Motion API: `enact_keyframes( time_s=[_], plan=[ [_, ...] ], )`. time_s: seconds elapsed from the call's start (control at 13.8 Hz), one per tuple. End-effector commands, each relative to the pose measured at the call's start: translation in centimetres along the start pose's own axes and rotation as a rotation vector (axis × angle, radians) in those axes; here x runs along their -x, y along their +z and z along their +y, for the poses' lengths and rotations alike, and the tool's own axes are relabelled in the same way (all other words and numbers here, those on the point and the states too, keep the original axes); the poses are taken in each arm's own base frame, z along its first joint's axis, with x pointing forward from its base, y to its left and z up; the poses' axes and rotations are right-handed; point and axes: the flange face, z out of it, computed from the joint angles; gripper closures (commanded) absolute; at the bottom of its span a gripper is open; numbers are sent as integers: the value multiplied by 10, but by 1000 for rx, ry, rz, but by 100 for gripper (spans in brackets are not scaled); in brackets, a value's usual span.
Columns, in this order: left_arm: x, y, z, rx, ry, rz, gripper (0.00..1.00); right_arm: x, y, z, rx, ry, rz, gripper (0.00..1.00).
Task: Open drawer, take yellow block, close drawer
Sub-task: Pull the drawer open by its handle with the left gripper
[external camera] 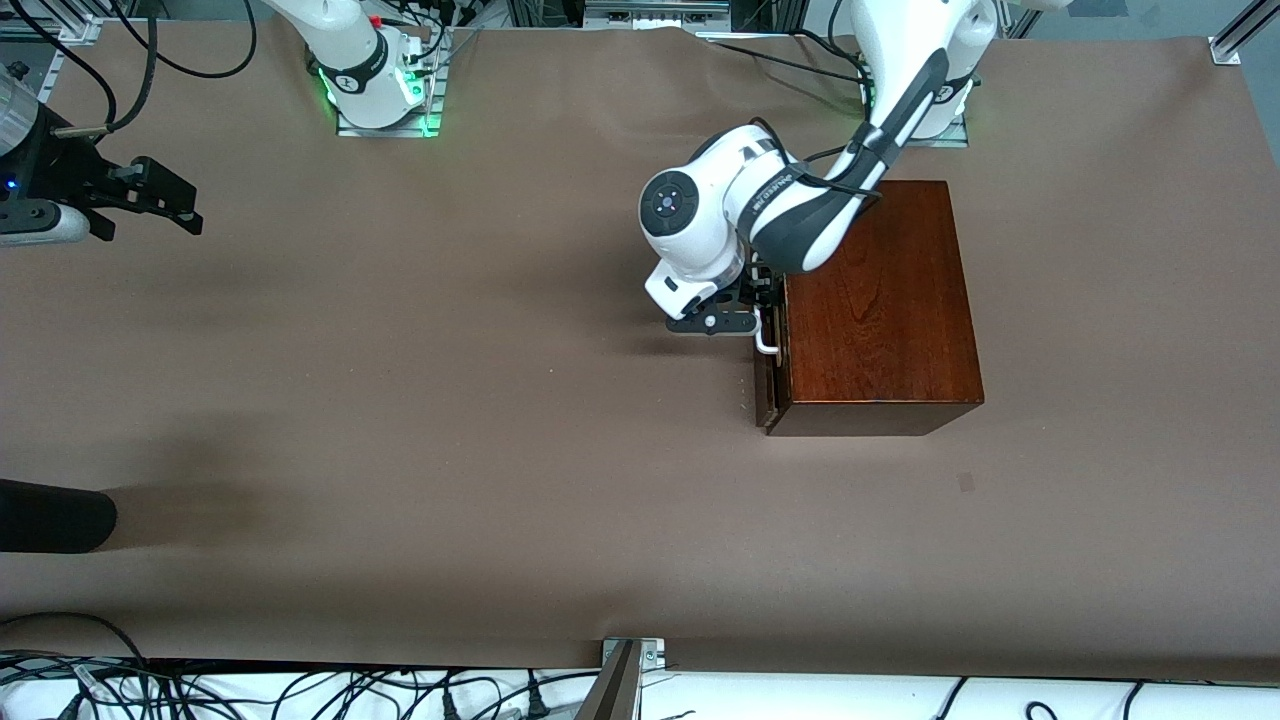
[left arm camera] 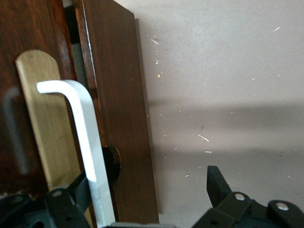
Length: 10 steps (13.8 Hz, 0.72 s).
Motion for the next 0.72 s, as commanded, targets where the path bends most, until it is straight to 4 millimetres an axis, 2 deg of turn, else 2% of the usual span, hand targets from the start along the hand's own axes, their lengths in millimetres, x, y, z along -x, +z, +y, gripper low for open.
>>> enact_keyframes(
  time_s=[0.0, 0.43, 0.65],
  plan=[
    [6, 6, 11, -23, -5, 28, 0, -1, -4, 3, 10, 4, -3, 0],
    [0, 23, 28, 33, -33, 49, 0, -2, -3, 3, 10, 4, -6, 0],
    [3, 16, 37, 55, -36, 67, 0, -1, -4, 3, 10, 4, -3, 0]
  ],
)
